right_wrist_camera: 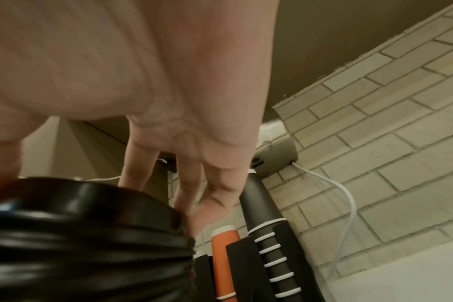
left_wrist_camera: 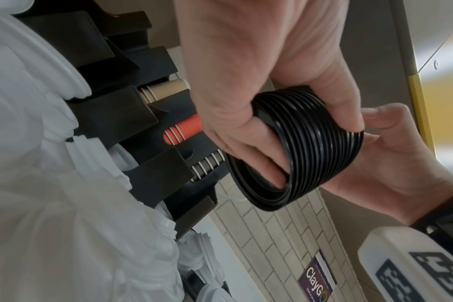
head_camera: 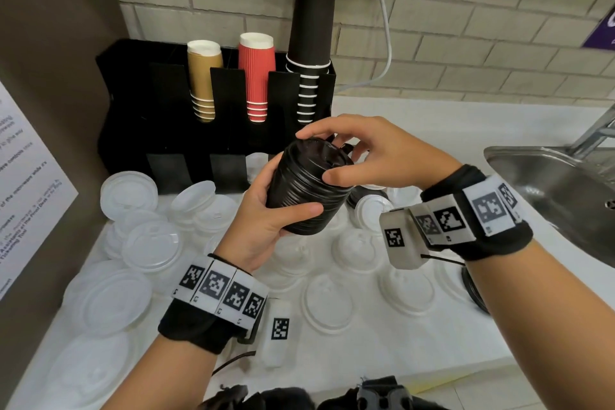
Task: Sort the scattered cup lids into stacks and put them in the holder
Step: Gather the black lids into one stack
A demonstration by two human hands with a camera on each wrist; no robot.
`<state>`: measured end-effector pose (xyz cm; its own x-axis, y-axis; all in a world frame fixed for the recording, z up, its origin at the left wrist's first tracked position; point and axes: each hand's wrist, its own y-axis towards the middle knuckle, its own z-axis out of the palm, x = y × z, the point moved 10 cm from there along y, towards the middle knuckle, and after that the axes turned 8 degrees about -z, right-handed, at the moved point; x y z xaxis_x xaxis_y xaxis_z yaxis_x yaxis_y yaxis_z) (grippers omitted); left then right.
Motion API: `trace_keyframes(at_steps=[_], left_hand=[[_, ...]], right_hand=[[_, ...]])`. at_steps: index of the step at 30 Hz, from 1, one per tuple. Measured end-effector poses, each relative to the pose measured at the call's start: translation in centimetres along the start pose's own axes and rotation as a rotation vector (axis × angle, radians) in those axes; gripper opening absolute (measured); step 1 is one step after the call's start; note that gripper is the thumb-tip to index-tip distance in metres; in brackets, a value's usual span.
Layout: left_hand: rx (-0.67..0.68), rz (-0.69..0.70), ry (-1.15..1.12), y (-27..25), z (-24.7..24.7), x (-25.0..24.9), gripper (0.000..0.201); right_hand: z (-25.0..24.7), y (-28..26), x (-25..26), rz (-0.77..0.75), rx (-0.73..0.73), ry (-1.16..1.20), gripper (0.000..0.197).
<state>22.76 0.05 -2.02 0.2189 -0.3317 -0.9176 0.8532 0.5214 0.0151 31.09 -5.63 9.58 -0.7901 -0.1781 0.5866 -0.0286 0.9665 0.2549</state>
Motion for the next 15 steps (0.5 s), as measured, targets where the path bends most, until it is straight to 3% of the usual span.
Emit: trace_keyframes(at_steps=[9, 12, 15], left_hand=[[-0.007, 0.013, 0.007, 0.6, -0.2, 0.4, 0.071], [-0.027, 0.02, -0.01, 0.8, -0.6, 0.2, 0.076], [-0.073, 0.047, -0.046, 0.9, -1.4, -0.6, 0.09]], right_hand=[[1.0, 0.6, -0.1, 0.0, 0.046, -0.051, 0.054], [1.0, 0.7, 0.0, -0.018, 0.116, -0.035, 0.059], [-1.8, 0.7, -2.2, 0.06, -0.035, 0.089, 0.044]])
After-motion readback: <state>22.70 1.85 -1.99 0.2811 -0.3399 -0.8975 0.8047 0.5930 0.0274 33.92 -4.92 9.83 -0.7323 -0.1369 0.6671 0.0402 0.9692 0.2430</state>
